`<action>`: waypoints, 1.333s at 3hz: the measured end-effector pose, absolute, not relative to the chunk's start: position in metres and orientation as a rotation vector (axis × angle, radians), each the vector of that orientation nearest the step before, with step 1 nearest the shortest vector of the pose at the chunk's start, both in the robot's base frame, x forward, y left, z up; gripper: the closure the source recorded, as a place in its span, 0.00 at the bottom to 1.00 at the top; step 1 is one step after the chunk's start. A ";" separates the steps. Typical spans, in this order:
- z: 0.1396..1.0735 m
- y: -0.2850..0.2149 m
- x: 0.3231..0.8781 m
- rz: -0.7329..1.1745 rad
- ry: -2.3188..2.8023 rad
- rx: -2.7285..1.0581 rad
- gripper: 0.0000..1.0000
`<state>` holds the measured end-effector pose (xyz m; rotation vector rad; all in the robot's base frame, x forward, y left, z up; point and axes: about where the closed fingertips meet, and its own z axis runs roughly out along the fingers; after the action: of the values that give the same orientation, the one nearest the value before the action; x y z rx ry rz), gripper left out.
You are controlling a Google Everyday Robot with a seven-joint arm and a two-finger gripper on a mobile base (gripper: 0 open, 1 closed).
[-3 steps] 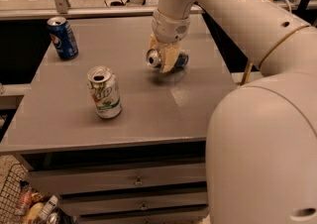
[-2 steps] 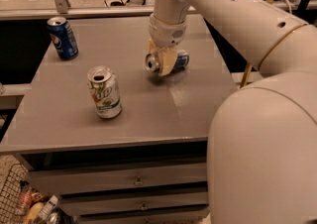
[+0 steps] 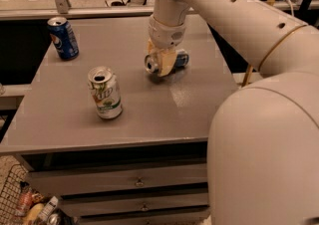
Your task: Knock redbull can over
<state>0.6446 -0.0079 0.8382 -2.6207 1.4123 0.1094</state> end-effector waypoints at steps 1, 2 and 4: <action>0.836 -0.005 0.648 0.103 1.408 -2.613 0.35; 0.834 -0.003 0.650 0.099 1.405 -2.607 0.12; 0.843 -0.008 0.648 0.059 1.399 -2.519 0.00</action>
Offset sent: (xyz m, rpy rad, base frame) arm 0.0028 0.0024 -0.0020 0.0055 -0.0069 -0.0006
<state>0.6478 -0.0075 0.8431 -2.5188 1.3988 0.0590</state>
